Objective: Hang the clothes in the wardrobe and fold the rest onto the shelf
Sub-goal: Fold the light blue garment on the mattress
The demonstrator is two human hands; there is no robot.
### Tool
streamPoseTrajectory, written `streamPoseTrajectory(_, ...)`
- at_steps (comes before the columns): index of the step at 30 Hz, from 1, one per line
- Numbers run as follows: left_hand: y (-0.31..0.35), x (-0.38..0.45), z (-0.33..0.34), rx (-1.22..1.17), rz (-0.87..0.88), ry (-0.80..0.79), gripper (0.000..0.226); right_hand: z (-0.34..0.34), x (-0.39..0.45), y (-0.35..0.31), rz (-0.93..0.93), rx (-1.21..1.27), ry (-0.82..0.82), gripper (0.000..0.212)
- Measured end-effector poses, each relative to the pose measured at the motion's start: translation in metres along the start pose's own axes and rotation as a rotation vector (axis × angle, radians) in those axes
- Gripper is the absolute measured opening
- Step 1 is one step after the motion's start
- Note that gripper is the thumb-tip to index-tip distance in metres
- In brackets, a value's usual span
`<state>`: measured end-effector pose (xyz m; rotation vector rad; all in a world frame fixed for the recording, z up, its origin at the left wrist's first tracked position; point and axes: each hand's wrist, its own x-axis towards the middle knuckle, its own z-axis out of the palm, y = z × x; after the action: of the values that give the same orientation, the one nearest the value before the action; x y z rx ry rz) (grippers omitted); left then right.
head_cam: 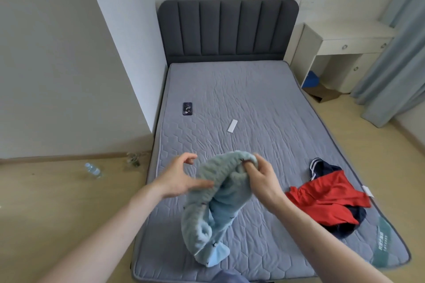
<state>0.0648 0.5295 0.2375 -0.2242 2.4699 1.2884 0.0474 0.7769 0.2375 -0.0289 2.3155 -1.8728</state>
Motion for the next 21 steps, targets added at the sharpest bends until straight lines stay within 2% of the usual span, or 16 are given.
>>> streamPoseTrajectory(2, -0.018, -0.01, 0.018, 0.127, 0.045, 0.027, 0.104, 0.0, 0.009, -0.011, -0.006, -0.017, -0.015, 0.018)
streamPoseTrajectory(6, -0.041, -0.021, 0.071, 0.204, 0.009, -0.138, 0.102, 0.005, 0.014, -0.02, -0.028, 0.002, -0.124, 0.021)
streamPoseTrajectory(8, -0.044, -0.018, 0.096, 0.174, -0.047, -0.15, 0.096, 0.004, 0.015, -0.026, -0.022, 0.064, -0.158, 0.018)
streamPoseTrajectory(10, -0.044, -0.01, 0.114, 0.088, -0.108, -0.088, 0.088, -0.001, 0.017, -0.03, -0.013, 0.105, -0.17, 0.015)
streamPoseTrajectory(11, -0.045, -0.004, 0.12, 0.037, -0.119, -0.045, 0.076, -0.005, 0.018, -0.031, -0.014, 0.104, -0.172, 0.013)
streamPoseTrajectory(14, -0.048, 0.012, 0.119, 0.044, -0.07, 0.068, 0.017, -0.022, 0.018, -0.032, -0.02, 0.027, -0.167, 0.014)
streamPoseTrajectory(15, -0.052, 0.018, 0.113, 0.091, -0.058, 0.092, 0.013, -0.029, 0.018, -0.03, -0.013, 0.004, -0.149, 0.013)
streamPoseTrajectory(17, -0.06, 0.031, 0.094, 0.12, -0.061, 0.161, 0.024, -0.045, 0.019, -0.026, 0.0, -0.059, -0.07, 0.012)
streamPoseTrajectory(19, -0.066, 0.043, 0.067, 0.125, -0.078, 0.251, 0.022, -0.065, 0.022, -0.017, -0.006, -0.216, 0.044, 0.004)
streamPoseTrajectory(21, -0.072, 0.05, 0.038, 0.154, -0.067, 0.366, 0.023, -0.084, 0.022, -0.004, -0.004, -0.404, 0.122, 0.011)
